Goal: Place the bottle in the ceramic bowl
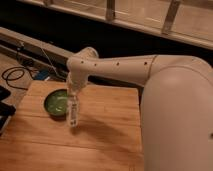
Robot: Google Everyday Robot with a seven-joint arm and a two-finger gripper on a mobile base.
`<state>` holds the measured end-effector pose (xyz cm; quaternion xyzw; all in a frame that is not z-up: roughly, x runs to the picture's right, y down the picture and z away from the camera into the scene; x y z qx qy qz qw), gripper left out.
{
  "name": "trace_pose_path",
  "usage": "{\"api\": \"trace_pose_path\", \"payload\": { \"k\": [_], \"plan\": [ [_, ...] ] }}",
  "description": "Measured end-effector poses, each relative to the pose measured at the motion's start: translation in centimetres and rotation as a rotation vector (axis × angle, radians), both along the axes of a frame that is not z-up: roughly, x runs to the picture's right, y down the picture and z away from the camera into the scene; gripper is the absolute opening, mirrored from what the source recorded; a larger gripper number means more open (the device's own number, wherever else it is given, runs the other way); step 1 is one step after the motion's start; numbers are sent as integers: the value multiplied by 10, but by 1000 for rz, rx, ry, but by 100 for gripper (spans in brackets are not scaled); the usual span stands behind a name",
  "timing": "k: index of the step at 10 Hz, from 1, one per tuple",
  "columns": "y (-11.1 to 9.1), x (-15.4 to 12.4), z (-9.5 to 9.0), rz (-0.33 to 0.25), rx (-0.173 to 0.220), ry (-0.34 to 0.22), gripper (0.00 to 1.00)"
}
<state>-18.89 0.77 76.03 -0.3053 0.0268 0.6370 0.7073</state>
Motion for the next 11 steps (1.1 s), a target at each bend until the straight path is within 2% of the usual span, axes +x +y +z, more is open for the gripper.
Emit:
{"api": "trace_pose_path", "payload": {
  "k": [3, 4, 6, 8, 9, 11],
  "plan": [
    [-33, -69, 6, -85, 43, -103, 0],
    [-47, -95, 6, -105, 70, -164, 0],
    [-80, -138, 9, -114, 128, -293, 0],
    [-105, -173, 14, -100, 170, -372, 0],
    [-115, -182, 16, -93, 189, -394, 0],
    [-127, -184, 25, -79, 212, -403, 0]
  ]
}}
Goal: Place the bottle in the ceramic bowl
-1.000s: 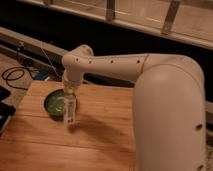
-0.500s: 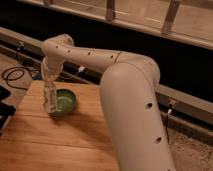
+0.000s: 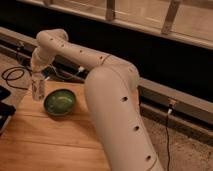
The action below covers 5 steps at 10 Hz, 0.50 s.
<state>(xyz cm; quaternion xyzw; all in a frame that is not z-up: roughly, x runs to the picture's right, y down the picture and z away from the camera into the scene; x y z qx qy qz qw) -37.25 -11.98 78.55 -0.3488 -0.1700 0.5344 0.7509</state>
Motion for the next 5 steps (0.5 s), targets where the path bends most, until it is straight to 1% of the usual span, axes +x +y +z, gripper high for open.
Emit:
{"api": "trace_pose_path", "payload": {
  "k": [1, 3, 5],
  "plan": [
    [-6, 8, 5, 20, 10, 3, 0],
    [-12, 36, 10, 59, 25, 21, 0],
    [-10, 82, 5, 96, 35, 51, 0]
  ]
}}
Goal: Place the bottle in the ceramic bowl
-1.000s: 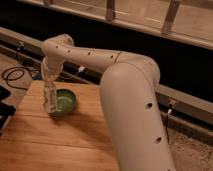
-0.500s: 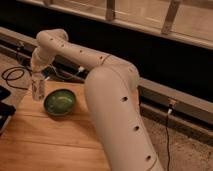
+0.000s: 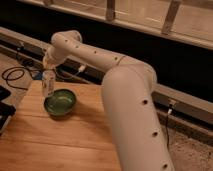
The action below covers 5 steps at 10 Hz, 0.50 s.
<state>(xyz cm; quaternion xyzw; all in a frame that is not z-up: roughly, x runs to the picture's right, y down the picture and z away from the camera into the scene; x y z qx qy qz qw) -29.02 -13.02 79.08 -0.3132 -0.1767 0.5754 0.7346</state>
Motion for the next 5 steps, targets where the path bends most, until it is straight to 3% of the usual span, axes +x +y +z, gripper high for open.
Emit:
{"api": "trace_pose_path", "payload": {
  "k": [2, 5],
  "plan": [
    [11, 53, -7, 18, -4, 38, 0],
    [51, 103, -10, 20, -62, 81, 0]
  ]
}}
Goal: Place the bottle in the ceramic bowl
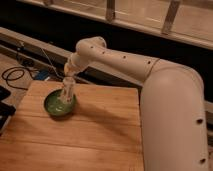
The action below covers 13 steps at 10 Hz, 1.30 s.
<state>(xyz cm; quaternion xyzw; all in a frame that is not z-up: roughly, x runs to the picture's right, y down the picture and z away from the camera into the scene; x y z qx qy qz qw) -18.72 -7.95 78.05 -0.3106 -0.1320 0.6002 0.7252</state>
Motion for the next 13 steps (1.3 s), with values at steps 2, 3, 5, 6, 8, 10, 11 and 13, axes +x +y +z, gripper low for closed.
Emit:
{"api": "trace_pose_path", "payload": {
  "k": [2, 3, 5, 6, 8, 10, 11, 13],
  "plan": [
    [40, 12, 16, 9, -68, 17, 0],
    [59, 11, 25, 0, -99, 25, 0],
    [78, 1, 32, -4, -139, 23, 0],
    [81, -3, 32, -9, -145, 18, 0],
    [75, -18, 22, -21, -133, -10, 0],
    [67, -35, 11, -32, -123, -44, 0],
    [63, -47, 7, -44, -117, -63, 0],
    [63, -64, 6, -70, -121, -75, 2]
  ]
}}
